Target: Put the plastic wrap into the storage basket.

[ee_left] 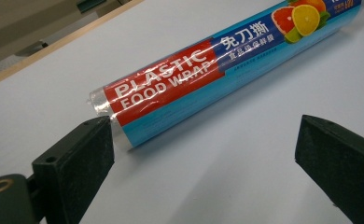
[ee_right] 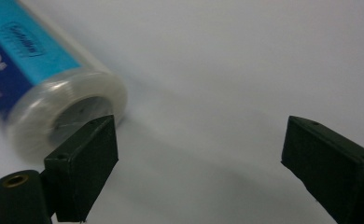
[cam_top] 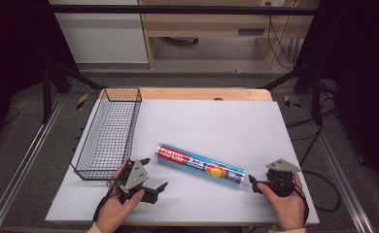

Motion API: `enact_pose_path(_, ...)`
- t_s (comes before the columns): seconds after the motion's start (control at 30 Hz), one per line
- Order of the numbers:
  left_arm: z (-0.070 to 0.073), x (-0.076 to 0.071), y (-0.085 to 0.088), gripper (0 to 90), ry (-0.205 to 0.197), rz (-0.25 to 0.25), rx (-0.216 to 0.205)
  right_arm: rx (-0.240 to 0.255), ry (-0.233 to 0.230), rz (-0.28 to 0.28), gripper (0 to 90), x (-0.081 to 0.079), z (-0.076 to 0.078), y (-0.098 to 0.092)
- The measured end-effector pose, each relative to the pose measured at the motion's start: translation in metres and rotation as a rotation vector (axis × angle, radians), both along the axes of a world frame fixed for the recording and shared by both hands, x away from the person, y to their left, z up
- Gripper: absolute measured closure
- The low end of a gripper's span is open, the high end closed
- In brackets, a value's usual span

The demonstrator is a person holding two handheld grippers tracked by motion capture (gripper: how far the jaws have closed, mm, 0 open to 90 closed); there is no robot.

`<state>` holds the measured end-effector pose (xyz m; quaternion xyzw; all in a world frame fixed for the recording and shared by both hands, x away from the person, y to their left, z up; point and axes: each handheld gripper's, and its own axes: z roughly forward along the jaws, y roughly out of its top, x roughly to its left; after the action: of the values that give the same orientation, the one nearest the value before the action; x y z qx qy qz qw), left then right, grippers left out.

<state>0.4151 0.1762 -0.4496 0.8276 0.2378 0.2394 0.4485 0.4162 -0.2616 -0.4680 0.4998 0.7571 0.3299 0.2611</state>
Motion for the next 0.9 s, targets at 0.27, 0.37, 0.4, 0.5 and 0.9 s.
enact_pose_path(0.27, 0.0, -0.001, 0.0, 4.6, 0.002, -0.009, 0.015, -0.048, -0.044, 0.086, 8.4, -0.021, 0.016, 0.013)
enact_pose_path(0.37, -0.001, -0.001, 0.001, 4.6, 0.008, -0.008, 0.016, -0.065, -0.06, 0.141, 7.8, -0.025, 0.029, 0.021)
enact_pose_path(0.4, -0.001, 0.0, 0.002, 4.6, 0.011, -0.012, 0.02, -0.067, -0.068, 0.164, 7.7, -0.026, 0.033, 0.023)
enact_pose_path(0.5, -0.001, 0.001, 0.001, 4.6, 0.016, -0.013, 0.017, -0.094, -0.075, 0.239, 7.2, -0.023, 0.049, 0.035)
enact_pose_path(0.9, -0.002, 0.002, 0.002, 4.6, 0.025, -0.02, 0.026, -0.157, -0.025, 0.503, 8.6, 0.017, 0.068, 0.092)
